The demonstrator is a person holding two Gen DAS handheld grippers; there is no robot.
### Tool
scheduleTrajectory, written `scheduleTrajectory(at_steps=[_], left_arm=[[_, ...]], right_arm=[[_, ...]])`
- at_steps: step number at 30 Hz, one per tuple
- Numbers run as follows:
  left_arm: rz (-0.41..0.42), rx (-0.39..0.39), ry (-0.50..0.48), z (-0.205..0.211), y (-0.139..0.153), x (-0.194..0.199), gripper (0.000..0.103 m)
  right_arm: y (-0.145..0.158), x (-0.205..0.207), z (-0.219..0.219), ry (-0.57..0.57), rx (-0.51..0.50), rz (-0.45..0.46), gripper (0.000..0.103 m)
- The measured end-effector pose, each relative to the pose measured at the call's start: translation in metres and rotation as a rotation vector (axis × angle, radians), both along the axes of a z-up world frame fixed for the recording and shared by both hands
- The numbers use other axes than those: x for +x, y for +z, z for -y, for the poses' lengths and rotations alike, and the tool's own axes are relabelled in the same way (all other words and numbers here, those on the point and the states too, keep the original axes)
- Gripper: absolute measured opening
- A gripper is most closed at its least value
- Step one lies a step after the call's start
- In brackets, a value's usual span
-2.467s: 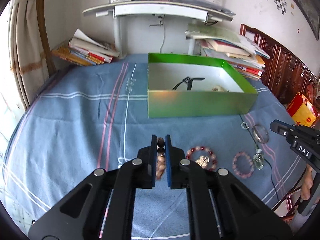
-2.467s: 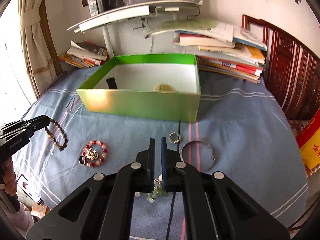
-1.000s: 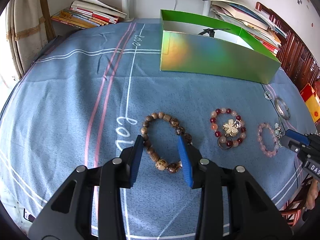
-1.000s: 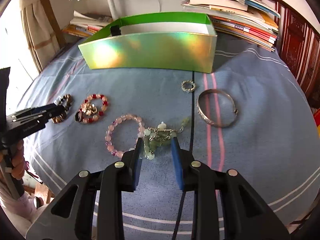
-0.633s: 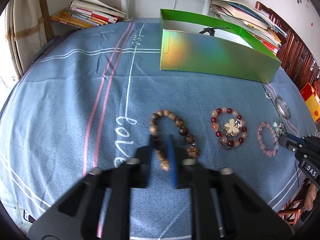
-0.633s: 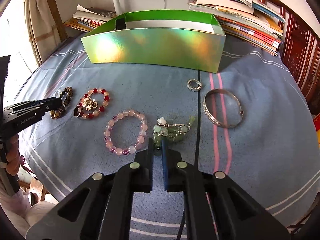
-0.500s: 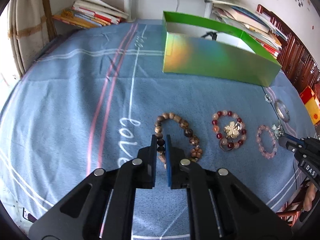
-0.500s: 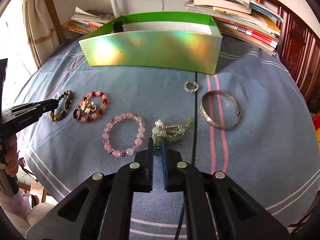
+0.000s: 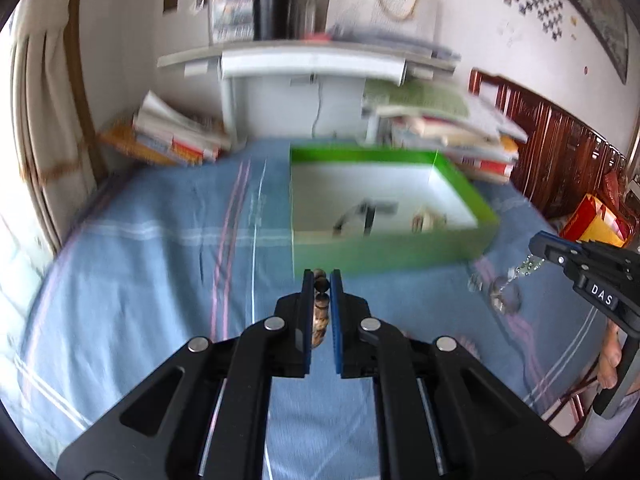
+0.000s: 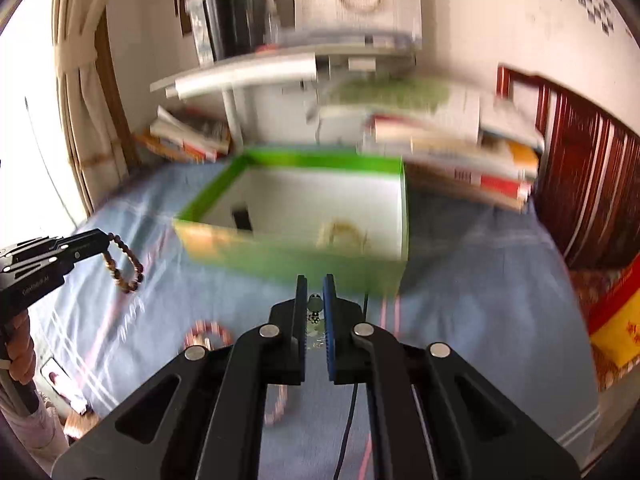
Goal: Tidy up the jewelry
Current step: 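Carry the wooden bracelet and jade pendant into the green box, open both tools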
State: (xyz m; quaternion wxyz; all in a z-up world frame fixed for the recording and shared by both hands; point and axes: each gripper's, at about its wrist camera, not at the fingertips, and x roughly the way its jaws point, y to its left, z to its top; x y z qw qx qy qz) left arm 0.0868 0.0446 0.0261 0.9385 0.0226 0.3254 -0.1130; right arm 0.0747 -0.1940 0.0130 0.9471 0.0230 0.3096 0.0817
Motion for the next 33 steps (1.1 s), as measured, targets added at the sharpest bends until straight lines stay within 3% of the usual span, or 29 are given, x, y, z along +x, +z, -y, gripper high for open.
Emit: scheduleTrajectory(at_steps=[5,9,17,24,26,28,30,33], left_arm=[[0.036,-0.004,0.002,0.009,0.034,0.042,0.008],[0.023,-0.008,0.017,0.021,0.042,0.086,0.008],[-0.047,-0.005,0.022,0.037,0.022,0.14,0.008],[-0.12,-0.01,0.028,0.047,-0.011,0.173,0.009],[-0.144,-0.008,0.029,0.049,-0.019,0.179,0.009],[-0.151,-0.01,0.033,0.048,-0.022,0.18,0.013],[-0.139,-0.017,0.035,0.045,-0.019,0.174,0.033],[-0.103,0.019,0.067,0.038,-0.015,0.147,0.035]], right_arm=[[0.024,0.038,-0.002,0.0,0.022,0.024,0.008],[0.027,0.079,-0.008,0.009,0.021,-0.006,0.008],[0.009,0.14,-0.032,0.03,-0.003,-0.079,0.008],[-0.028,0.178,-0.049,0.03,-0.044,-0.188,0.008],[-0.034,0.179,-0.047,0.027,-0.05,-0.199,0.015],[-0.032,0.172,-0.042,0.02,-0.04,-0.189,0.029],[-0.027,0.155,-0.034,0.019,-0.026,-0.166,0.032],[-0.024,0.111,-0.021,0.031,-0.008,-0.154,0.032]])
